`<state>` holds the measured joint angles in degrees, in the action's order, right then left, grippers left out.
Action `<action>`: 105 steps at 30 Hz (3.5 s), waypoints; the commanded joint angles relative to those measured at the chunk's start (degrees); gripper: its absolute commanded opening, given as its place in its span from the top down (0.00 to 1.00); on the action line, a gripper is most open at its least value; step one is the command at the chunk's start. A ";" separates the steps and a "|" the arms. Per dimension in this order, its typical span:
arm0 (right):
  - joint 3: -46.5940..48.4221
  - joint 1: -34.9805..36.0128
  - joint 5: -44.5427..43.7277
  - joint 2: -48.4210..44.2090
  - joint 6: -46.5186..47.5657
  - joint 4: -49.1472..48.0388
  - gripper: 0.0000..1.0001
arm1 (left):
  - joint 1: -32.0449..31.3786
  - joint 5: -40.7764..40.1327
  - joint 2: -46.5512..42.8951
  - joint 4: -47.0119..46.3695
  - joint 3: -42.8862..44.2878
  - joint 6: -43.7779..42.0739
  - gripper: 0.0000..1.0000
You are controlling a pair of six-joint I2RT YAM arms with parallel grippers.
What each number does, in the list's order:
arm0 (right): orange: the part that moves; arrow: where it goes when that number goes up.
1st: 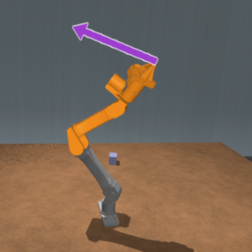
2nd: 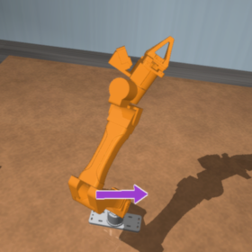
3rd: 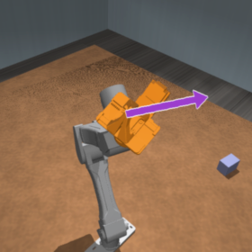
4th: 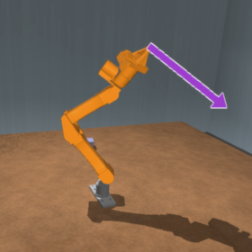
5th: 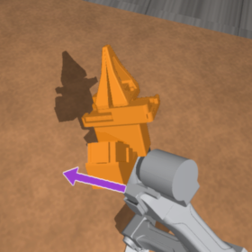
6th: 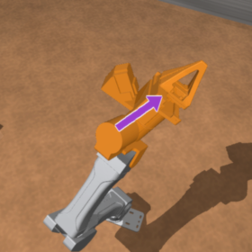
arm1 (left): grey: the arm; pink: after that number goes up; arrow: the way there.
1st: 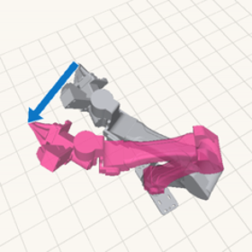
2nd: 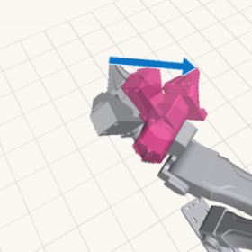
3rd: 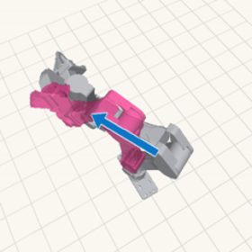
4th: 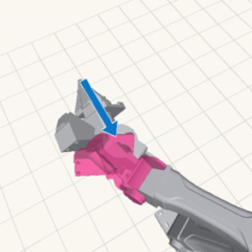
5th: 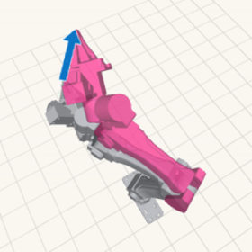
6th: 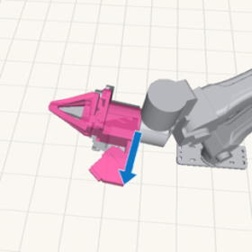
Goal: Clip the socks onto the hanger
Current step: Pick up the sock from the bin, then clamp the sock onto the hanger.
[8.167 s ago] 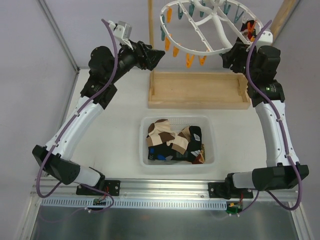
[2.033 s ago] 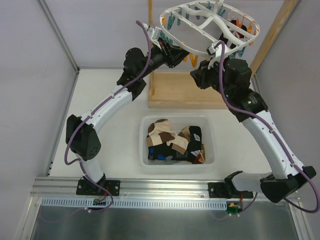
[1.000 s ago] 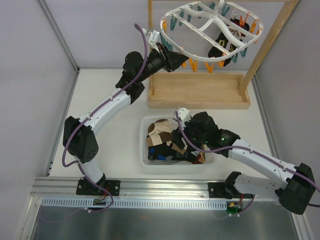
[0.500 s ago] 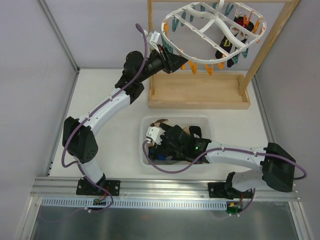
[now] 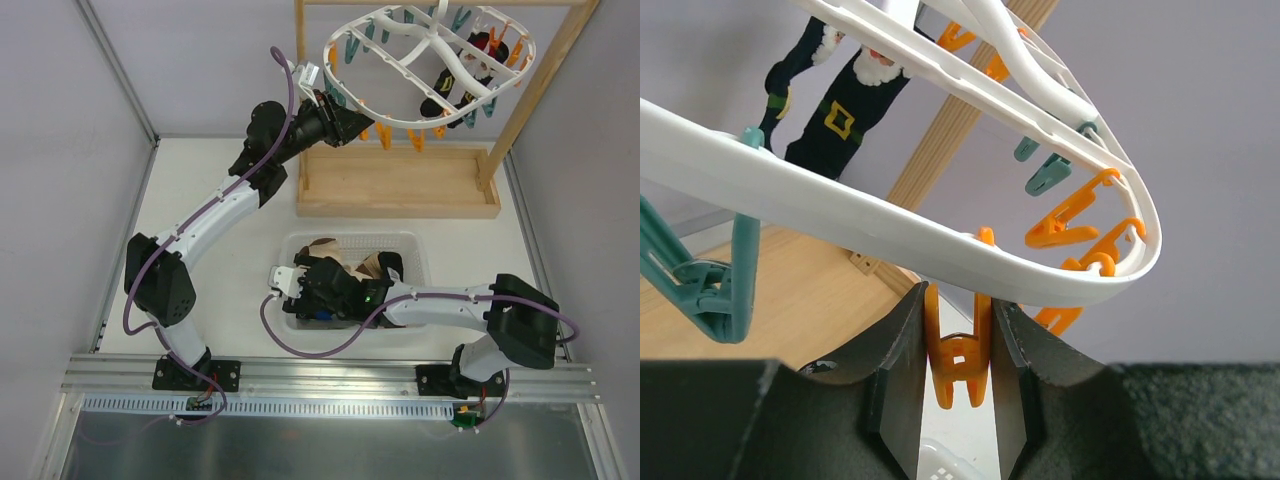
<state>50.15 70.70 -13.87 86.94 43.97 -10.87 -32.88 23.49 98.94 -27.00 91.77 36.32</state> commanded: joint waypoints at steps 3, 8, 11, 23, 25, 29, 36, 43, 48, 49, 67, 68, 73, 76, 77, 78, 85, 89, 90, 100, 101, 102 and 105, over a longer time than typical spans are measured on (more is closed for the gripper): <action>2.23 0.05 3.14 -1.07 -0.64 -0.64 0.23 | 0.72 0.51 -3.05 -0.15 1.31 -0.28 1.00; 3.29 0.93 4.11 1.30 -0.02 1.55 0.23 | 0.80 0.51 -3.22 -0.15 1.13 -0.28 1.00; 3.64 1.29 2.54 2.88 0.07 0.95 0.24 | 0.80 0.07 -3.57 -0.15 0.70 -0.54 1.00; 5.40 1.64 -5.55 8.07 -0.02 -3.10 0.34 | 1.07 0.24 -3.57 -0.42 0.34 -0.28 1.00; 5.13 1.55 -6.44 7.90 -0.19 -4.24 0.43 | 1.07 0.33 -3.66 -0.59 0.26 -0.28 1.00; 4.70 1.64 -7.92 7.37 -1.25 -5.29 0.64 | 1.16 0.42 -3.49 -0.68 -0.01 -0.19 1.00; 4.52 1.55 -8.54 6.32 -2.21 -4.51 0.95 | 1.24 0.60 -3.22 -1.12 -0.10 0.07 1.00; 0.14 0.23 -7.49 0.26 -6.69 -5.65 0.99 | 1.51 0.60 -3.31 -1.03 -0.27 0.33 1.00; -2.51 -2.49 -5.47 -9.04 -12.22 -4.16 0.99 | 1.77 0.77 -3.05 -1.12 -0.01 0.77 1.00; -3.12 -2.75 -5.38 -10.37 -12.85 -3.72 0.99 | 1.68 0.69 -2.96 -1.03 0.08 0.86 1.00; 6.26 -27.36 17.03 -32.98 -29.29 13.41 0.99 | 2.56 8.85 -2.87 -4.90 0.34 2.01 1.00; 7.23 -27.63 16.77 -31.58 -29.98 13.94 0.99 | 2.65 9.21 -2.78 -5.07 0.43 2.01 1.00; 12.50 -30.44 17.12 -28.31 -34.20 13.69 0.99 | 2.74 10.88 -2.69 -5.60 0.96 1.74 1.00; 14.44 -31.15 17.30 -27.79 -35.88 11.85 0.99 | 2.74 10.70 -2.70 -6.74 0.34 1.92 1.00; 15.06 -31.15 16.77 -27.44 -36.23 11.67 0.99 | 2.74 10.62 -2.52 -6.92 0.26 2.09 1.00; 15.67 -31.23 16.07 -26.65 -36.23 11.75 0.99 | 2.74 10.62 -2.35 -7.10 0.34 2.35 1.00; 18.58 -34.13 12.20 -23.83 -40.18 9.48 0.99 | 2.74 10.18 -2.61 -8.68 -0.18 2.71 1.00; 20.33 -35.45 13.42 -22.60 -40.10 9.12 0.99 | 2.74 10.09 -2.52 -9.03 -0.27 2.62 1.00; 20.86 -35.89 13.34 -22.43 -39.92 8.51 0.99 | 2.74 10.18 -2.35 -9.12 -0.27 2.62 1.00; 25.96 -36.24 18.62 -19.88 -37.37 9.29 0.99 | 2.82 11.93 -2.26 -13.42 -2.21 3.50 1.00; 26.14 -36.24 18.18 -19.61 -37.46 9.38 0.99 | 2.74 12.20 -2.17 -13.69 -2.12 3.59 1.00; 26.23 -36.42 17.39 -19.44 -37.72 9.21 0.99 | 2.74 12.46 -2.08 -14.04 -2.20 3.67 1.00; 26.40 -36.94 16.60 -18.74 -38.51 9.12 0.99 | 2.74 12.99 -1.91 -15.09 -2.21 4.03 1.00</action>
<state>74.06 34.52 3.40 67.35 6.11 1.02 -30.63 33.43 98.43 -36.84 89.76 39.70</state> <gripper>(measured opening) 0.031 0.262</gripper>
